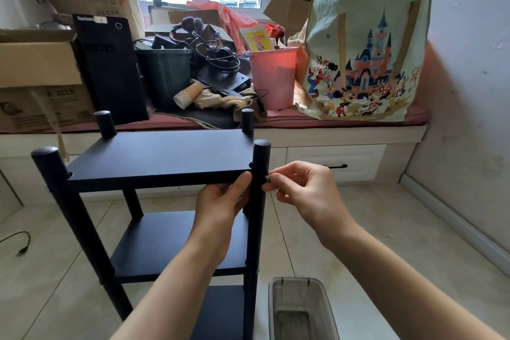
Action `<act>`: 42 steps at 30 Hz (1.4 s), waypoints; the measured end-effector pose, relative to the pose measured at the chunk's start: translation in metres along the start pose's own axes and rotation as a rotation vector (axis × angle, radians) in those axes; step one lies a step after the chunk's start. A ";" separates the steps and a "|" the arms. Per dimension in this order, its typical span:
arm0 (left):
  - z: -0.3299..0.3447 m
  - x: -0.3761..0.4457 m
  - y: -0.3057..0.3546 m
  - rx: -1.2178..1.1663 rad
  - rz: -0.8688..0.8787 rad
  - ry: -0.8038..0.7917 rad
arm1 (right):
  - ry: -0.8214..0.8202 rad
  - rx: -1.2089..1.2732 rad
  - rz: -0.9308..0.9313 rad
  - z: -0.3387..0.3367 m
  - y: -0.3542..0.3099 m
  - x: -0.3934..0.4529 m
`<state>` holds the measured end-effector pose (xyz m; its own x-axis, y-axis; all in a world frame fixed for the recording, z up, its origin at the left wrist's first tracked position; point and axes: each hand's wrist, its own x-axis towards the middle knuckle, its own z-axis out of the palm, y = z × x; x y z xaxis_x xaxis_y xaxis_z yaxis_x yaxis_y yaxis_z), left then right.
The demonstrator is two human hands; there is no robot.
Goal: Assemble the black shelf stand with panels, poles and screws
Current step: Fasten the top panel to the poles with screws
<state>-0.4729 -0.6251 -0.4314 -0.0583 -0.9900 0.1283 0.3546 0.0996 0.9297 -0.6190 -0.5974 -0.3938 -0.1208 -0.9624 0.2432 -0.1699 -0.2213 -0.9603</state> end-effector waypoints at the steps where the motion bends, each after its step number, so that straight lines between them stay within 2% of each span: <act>1: 0.000 0.000 0.000 0.004 0.003 0.000 | 0.000 0.005 0.006 0.000 0.000 0.000; 5: 0.000 0.001 -0.001 0.009 0.008 0.004 | 0.017 -0.014 -0.009 0.002 0.002 0.001; 10: 0.001 0.000 0.000 0.022 0.010 -0.003 | 0.011 -0.191 -0.118 0.001 0.003 0.002; 19: 0.001 -0.001 -0.001 0.026 0.007 0.019 | -0.050 0.110 0.213 -0.005 0.006 0.013; 25: 0.003 -0.003 0.001 0.048 0.022 0.020 | -0.098 0.167 0.230 -0.005 0.010 0.016; 28: 0.003 -0.005 0.003 0.057 0.022 0.023 | -0.227 0.308 0.281 -0.007 0.014 0.020; 32: -0.001 -0.009 0.010 0.177 -0.015 0.083 | -0.367 0.336 0.202 -0.013 0.014 0.024; 34: -0.006 -0.016 0.013 0.405 0.084 0.155 | -0.367 0.301 0.189 -0.014 0.014 0.026; 37: -0.015 -0.025 0.025 1.009 0.609 0.316 | -0.351 0.327 0.232 -0.015 0.016 0.029; 39: -0.018 -0.021 0.032 1.149 0.903 0.342 | -0.324 0.343 0.272 -0.016 0.018 0.032; 40: -0.019 -0.015 0.034 1.193 0.967 0.328 | -0.319 0.346 0.286 -0.016 0.019 0.033; 42: -0.019 -0.003 0.037 1.289 0.906 0.239 | -0.325 0.355 0.309 -0.015 0.021 0.034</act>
<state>-0.4420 -0.6202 -0.4042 -0.0911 -0.5394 0.8371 -0.8103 0.5288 0.2525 -0.6411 -0.6323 -0.4033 0.2036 -0.9774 -0.0565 0.1717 0.0925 -0.9808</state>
